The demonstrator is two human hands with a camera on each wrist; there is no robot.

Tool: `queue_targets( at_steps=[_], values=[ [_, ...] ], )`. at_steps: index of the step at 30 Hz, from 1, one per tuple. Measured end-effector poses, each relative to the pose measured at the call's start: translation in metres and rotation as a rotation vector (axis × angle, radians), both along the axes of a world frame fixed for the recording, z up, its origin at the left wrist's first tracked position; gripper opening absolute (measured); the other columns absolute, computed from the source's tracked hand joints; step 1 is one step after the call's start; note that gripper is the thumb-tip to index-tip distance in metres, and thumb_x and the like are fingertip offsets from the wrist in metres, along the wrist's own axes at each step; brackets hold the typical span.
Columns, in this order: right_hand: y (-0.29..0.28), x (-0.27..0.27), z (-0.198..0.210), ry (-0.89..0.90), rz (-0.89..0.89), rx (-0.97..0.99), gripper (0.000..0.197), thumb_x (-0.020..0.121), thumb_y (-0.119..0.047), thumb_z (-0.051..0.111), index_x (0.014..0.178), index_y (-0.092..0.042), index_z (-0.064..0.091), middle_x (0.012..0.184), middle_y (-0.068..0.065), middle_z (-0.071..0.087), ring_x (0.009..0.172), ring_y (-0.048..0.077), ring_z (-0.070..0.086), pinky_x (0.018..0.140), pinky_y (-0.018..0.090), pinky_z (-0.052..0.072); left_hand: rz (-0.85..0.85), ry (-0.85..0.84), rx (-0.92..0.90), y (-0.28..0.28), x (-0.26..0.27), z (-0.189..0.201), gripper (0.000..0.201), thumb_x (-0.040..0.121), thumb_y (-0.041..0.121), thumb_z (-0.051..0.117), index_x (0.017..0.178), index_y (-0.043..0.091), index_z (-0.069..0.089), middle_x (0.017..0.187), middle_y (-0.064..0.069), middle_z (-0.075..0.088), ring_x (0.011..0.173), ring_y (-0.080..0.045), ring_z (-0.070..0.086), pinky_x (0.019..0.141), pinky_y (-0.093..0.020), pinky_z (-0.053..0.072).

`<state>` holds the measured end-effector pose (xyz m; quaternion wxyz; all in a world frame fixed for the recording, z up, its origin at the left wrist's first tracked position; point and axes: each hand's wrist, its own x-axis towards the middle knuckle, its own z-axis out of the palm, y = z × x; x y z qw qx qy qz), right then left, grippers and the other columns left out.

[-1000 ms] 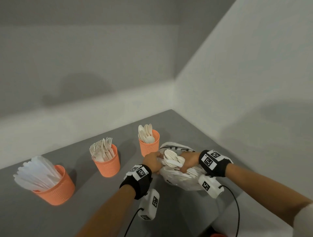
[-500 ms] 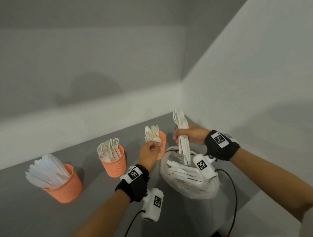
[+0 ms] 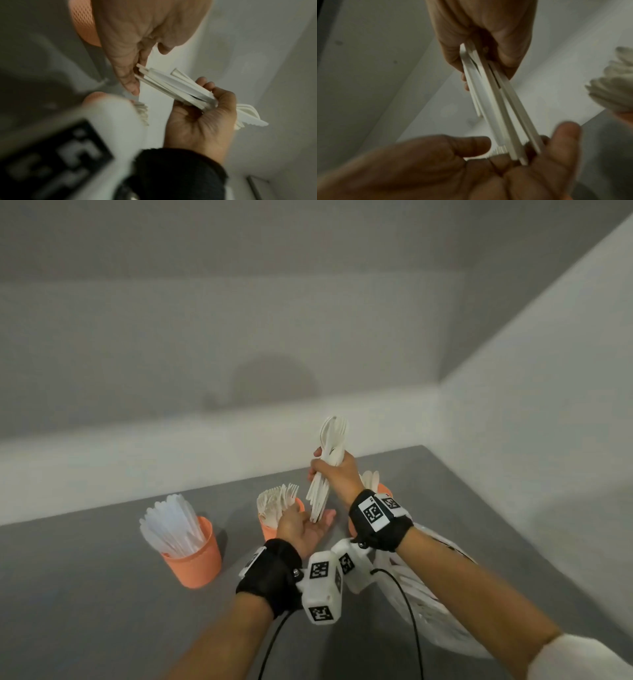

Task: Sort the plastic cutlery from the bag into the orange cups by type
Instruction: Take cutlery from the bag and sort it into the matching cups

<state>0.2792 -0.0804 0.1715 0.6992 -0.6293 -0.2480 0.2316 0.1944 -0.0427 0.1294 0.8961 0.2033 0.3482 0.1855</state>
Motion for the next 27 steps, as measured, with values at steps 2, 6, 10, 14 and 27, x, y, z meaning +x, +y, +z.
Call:
queue_targets(
  at_steps=[2, 6, 10, 14, 27],
  values=[
    [0.010, -0.010, -0.010, 0.025, -0.007, -0.023, 0.025, 0.075, 0.010, 0.058, 0.074, -0.015, 0.057, 0.069, 0.005, 0.057, 0.063, 0.019, 0.056, 0.065, 0.030, 0.052, 0.013, -0.051, 0.029, 0.005, -0.005, 0.005, 0.026, 0.099, 0.017, 0.034, 0.109, 0.002, 0.052, 0.089, -0.017, 0.059, 0.078, -0.028, 0.060, 0.073, -0.037, 0.055],
    [0.019, -0.026, -0.024, 0.079, -0.004, -0.025, 0.019, 0.079, 0.010, 0.051, 0.072, -0.008, 0.053, 0.053, 0.005, 0.052, 0.042, 0.011, 0.053, 0.045, 0.021, 0.048, -0.119, -0.012, 0.170, 0.006, -0.013, 0.008, 0.034, 0.099, 0.031, 0.033, 0.109, 0.010, 0.057, 0.084, -0.011, 0.064, 0.066, -0.021, 0.066, 0.057, -0.028, 0.057],
    [0.021, -0.025, -0.034, 0.062, -0.014, -0.053, 0.023, 0.085, 0.003, 0.050, 0.068, -0.011, 0.048, 0.045, -0.003, 0.046, 0.037, 0.006, 0.046, 0.046, 0.022, 0.041, -0.060, 0.166, 0.484, 0.016, -0.018, 0.002, 0.044, 0.098, 0.041, 0.031, 0.083, 0.009, 0.057, 0.071, -0.004, 0.058, 0.064, -0.015, 0.053, 0.060, -0.025, 0.044],
    [0.019, -0.034, -0.035, 0.020, 0.102, -0.191, 0.013, 0.091, -0.004, 0.049, 0.082, -0.008, 0.058, 0.060, 0.005, 0.056, 0.051, 0.010, 0.055, 0.049, 0.018, 0.045, -0.114, 0.169, 0.830, 0.026, -0.019, 0.012, 0.028, 0.089, 0.033, 0.056, 0.091, 0.005, 0.060, 0.064, -0.001, 0.056, 0.055, -0.011, 0.052, 0.051, -0.018, 0.044],
    [0.015, -0.041, -0.040, 0.391, 0.731, -0.281, 0.012, 0.074, -0.017, 0.054, 0.070, -0.006, 0.056, 0.050, 0.002, 0.062, 0.044, 0.012, 0.058, 0.049, 0.018, 0.049, -0.168, 0.149, 0.805, 0.056, -0.027, 0.019, 0.017, 0.082, 0.022, 0.067, 0.076, 0.006, 0.063, 0.070, -0.007, 0.066, 0.061, -0.018, 0.064, 0.061, -0.027, 0.055]
  ],
)
